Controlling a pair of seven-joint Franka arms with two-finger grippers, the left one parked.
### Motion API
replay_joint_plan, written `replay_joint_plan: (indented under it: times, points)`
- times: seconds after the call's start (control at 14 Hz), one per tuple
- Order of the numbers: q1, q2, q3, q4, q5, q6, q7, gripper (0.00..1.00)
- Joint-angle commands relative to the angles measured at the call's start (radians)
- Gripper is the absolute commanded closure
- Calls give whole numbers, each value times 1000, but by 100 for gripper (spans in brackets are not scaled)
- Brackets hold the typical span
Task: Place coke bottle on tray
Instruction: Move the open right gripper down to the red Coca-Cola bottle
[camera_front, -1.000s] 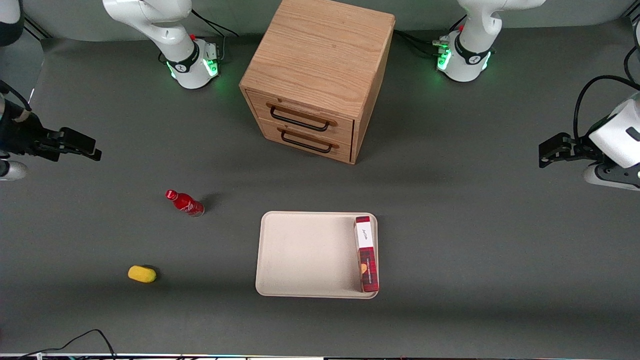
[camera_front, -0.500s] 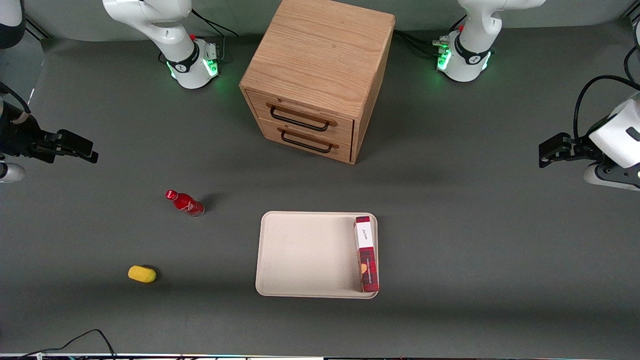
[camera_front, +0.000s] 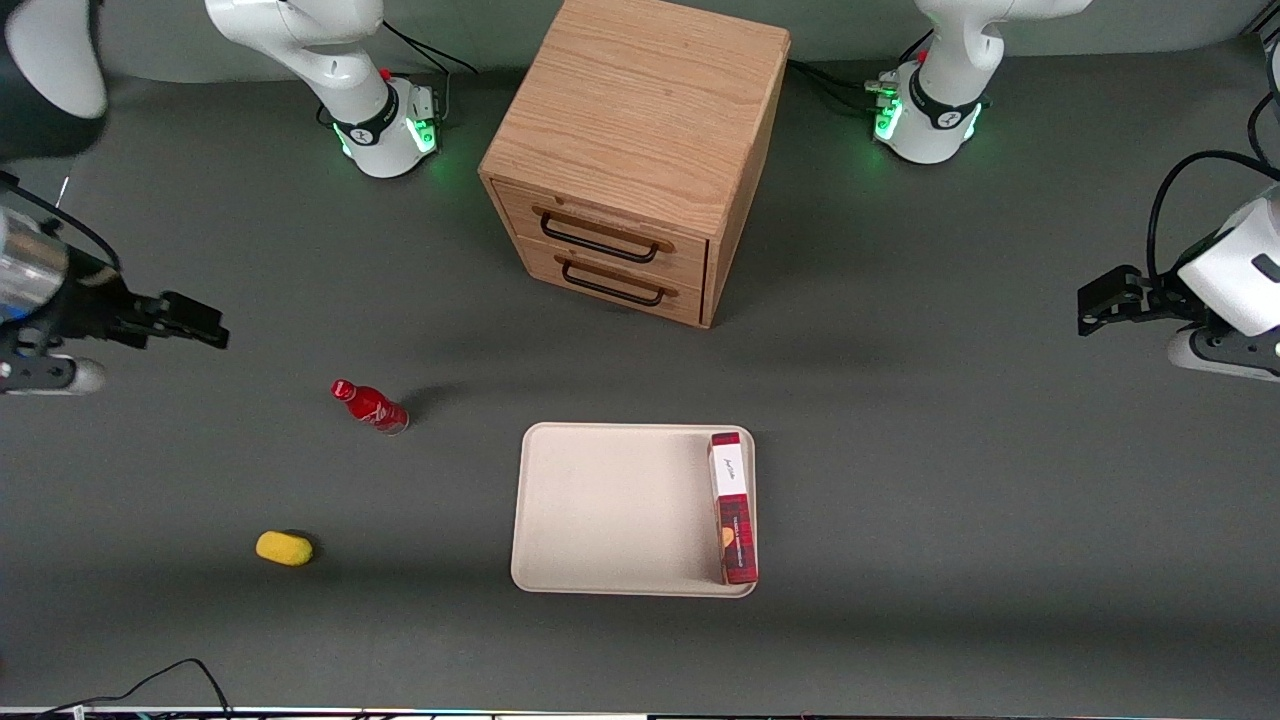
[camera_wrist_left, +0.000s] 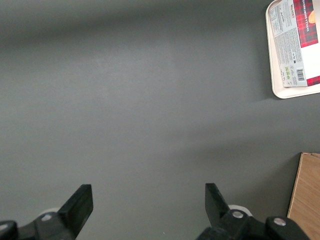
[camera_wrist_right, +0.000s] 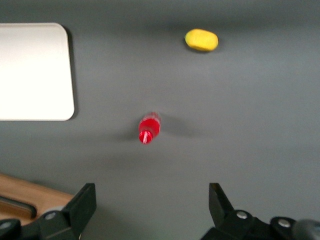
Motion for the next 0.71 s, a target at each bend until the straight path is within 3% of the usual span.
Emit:
replay_joint_plan:
  times: [0.0, 0.36, 0.64]
  points:
    - [2, -112, 9, -315, -6, 252, -17, 0]
    - [3, -119, 33, -590, -18, 583, -31, 2]
    - [3, -85, 35, -673, -26, 716, -49, 4]
